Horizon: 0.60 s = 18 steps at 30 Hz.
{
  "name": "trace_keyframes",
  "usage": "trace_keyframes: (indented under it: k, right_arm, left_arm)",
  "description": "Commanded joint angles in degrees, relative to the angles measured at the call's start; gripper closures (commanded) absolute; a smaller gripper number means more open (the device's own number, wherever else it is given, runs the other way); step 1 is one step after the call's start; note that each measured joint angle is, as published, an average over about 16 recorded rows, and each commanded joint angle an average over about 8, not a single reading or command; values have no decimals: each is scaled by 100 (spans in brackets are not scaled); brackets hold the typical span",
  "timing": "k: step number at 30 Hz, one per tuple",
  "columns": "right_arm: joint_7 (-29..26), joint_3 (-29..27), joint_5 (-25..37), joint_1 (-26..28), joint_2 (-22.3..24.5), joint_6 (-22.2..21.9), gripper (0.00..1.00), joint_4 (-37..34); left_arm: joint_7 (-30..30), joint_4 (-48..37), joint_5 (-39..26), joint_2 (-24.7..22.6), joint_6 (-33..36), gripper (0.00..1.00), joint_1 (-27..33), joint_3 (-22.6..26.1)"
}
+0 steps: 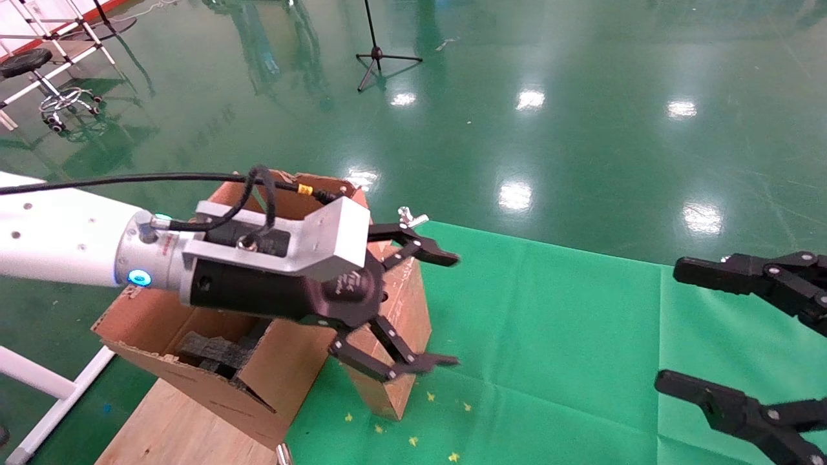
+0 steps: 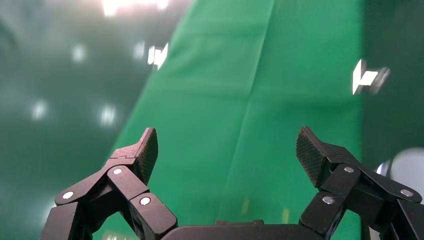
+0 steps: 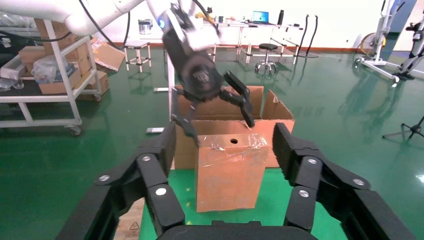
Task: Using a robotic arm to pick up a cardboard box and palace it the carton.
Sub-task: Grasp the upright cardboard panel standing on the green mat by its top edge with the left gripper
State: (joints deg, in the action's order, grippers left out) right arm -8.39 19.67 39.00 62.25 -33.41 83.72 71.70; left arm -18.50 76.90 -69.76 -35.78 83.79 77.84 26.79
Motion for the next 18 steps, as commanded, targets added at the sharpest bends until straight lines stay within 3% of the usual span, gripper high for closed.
trace_keyframes:
  k: [1,5,10,18]
  right_arm:
    - [0,0,0,0,0,0,100,0]
    - [0,0,0,0,0,0,100,0]
    - [0,0,0,0,0,0,100,0]
    - [0,1,-1,0,0,0,100,0]
  left_arm:
    - [-1,5,-148,32,8,0,46,46]
    - [-805,36,-1136,-124,-40,0,561,380]
    - [-2336,13,-2173,-423,15,0,1205,725]
    - [-4924,-27,-3033,-843,374,0,1850,1072]
